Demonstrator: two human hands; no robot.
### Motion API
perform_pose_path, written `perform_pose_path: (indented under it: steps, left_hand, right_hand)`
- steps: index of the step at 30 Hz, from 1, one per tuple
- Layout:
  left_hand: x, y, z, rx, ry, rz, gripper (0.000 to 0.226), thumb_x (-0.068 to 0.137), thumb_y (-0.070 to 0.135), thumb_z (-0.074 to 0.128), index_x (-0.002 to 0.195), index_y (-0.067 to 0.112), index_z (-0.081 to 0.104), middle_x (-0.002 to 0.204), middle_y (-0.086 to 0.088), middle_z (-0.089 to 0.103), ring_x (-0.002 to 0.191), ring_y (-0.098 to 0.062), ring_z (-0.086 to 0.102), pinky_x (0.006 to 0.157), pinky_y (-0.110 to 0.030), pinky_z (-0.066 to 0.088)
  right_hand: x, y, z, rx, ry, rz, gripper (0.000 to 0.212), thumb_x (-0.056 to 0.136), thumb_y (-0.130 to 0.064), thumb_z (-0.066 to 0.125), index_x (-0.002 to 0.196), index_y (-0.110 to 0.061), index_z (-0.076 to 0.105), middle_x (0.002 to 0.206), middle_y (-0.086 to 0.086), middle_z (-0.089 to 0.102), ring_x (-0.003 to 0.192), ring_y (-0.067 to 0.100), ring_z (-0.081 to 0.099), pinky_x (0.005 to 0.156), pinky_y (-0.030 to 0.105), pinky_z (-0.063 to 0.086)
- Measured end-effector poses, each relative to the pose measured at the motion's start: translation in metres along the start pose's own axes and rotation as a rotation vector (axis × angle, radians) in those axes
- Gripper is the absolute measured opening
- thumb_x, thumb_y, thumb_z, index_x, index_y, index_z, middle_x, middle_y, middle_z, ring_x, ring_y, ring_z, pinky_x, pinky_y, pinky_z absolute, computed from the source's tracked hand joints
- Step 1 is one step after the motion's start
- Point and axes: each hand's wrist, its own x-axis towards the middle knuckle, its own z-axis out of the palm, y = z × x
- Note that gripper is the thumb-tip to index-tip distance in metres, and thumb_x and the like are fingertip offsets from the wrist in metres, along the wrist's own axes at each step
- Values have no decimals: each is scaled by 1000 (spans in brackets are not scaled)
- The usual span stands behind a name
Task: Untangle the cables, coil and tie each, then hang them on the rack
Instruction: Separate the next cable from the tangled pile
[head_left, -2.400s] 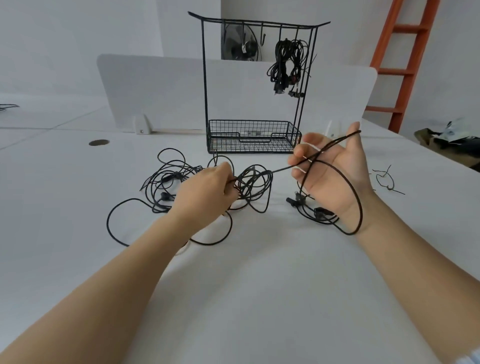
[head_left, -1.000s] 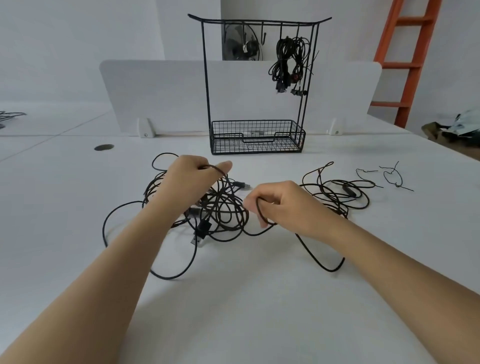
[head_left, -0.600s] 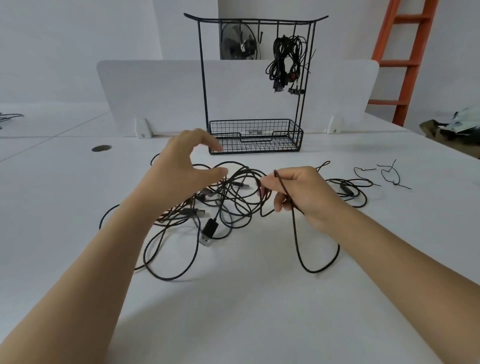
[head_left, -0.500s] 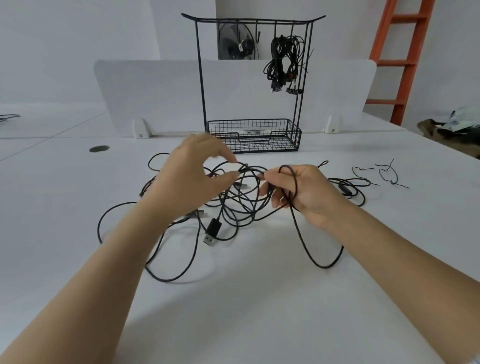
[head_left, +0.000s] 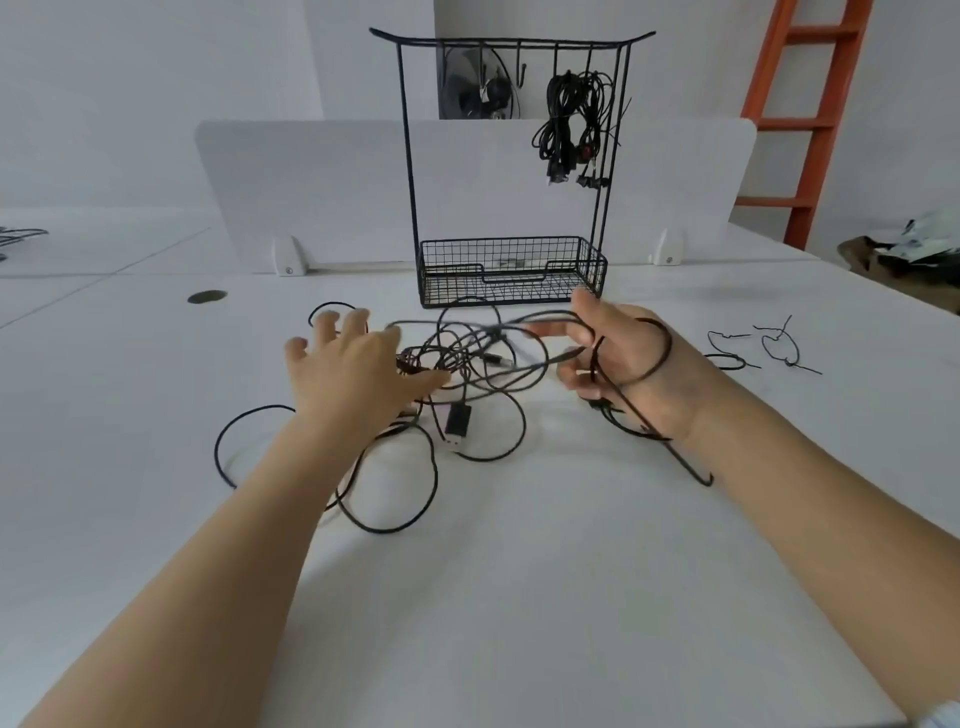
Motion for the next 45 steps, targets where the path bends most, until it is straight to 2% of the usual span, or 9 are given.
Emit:
perform_pose_path:
  steps: [5,10,16,19,23,33,38,42,45]
  left_hand:
    - [13,-22,-8,-509,-135,-311,94,69,68,61,132,2,37,134,-14,42,126,-32,36,99,-42,33]
    - [21,-40,-5,-1338,24,-409,18,80,26,68,74,13,58,90,-10,59,76,-19,55,61,-25,35]
    - [20,-57,-20,-2213,-191,-503,20,43,0,67,57,10,57,36,9,27,29,-4,26,36,-11,23]
    - [17,-66,-28,-1892,-207,-285,19,59,5,68,66,19,57,39,10,28,29,-4,22,30,-14,15]
    - [16,-64,-21,-690,202,-79,28,77,-6,59,94,15,67,51,8,51,44,-5,42,48,-18,34]
    - [23,-88,-18,-2063,-10,-777,7,81,21,56,78,17,52,39,11,42,32,-5,39,59,-13,35]
    - [21,-78,-22,-1638,350,-687,13,76,27,50,65,22,46,39,10,36,34,-7,30,42,-19,23]
    - [22,-76,-22,-1064,716,-397,28,57,18,46,80,29,58,79,14,48,88,-19,49,86,-30,41]
    - [9,-37,-22,-707,696,185,48,64,19,46,109,7,59,111,-12,51,113,-31,38,96,-26,26]
  right_hand:
    - [1,-9,-7,133,224,-65,27,90,-25,49,64,-15,46,79,2,66,38,7,40,35,15,21]
    - [7,1,-13,-94,367,-10,43,98,-37,35,75,-12,61,68,4,67,36,10,24,34,16,14]
    - [12,-3,-20,151,452,-43,36,98,-25,35,80,-9,61,59,3,68,35,10,43,34,13,24]
    - [14,-9,-33,374,538,-75,26,92,-11,38,74,-7,57,55,4,66,38,10,52,36,12,31]
    - [10,-16,-53,642,473,-211,22,52,-14,57,73,-9,57,68,11,65,42,12,58,40,11,38]
    - [5,-23,-60,738,218,-375,66,94,-51,22,79,-4,66,82,17,68,74,28,69,63,25,56]
    - [3,-25,-69,678,266,-423,71,94,-54,12,82,-7,64,84,14,66,82,27,67,73,28,55]
    - [-1,-27,-59,630,185,-414,87,90,-62,7,53,-8,63,66,10,63,67,24,64,71,27,54]
    - [0,-27,-56,589,127,-374,87,85,-69,3,38,-11,46,56,7,55,54,21,54,60,20,49]
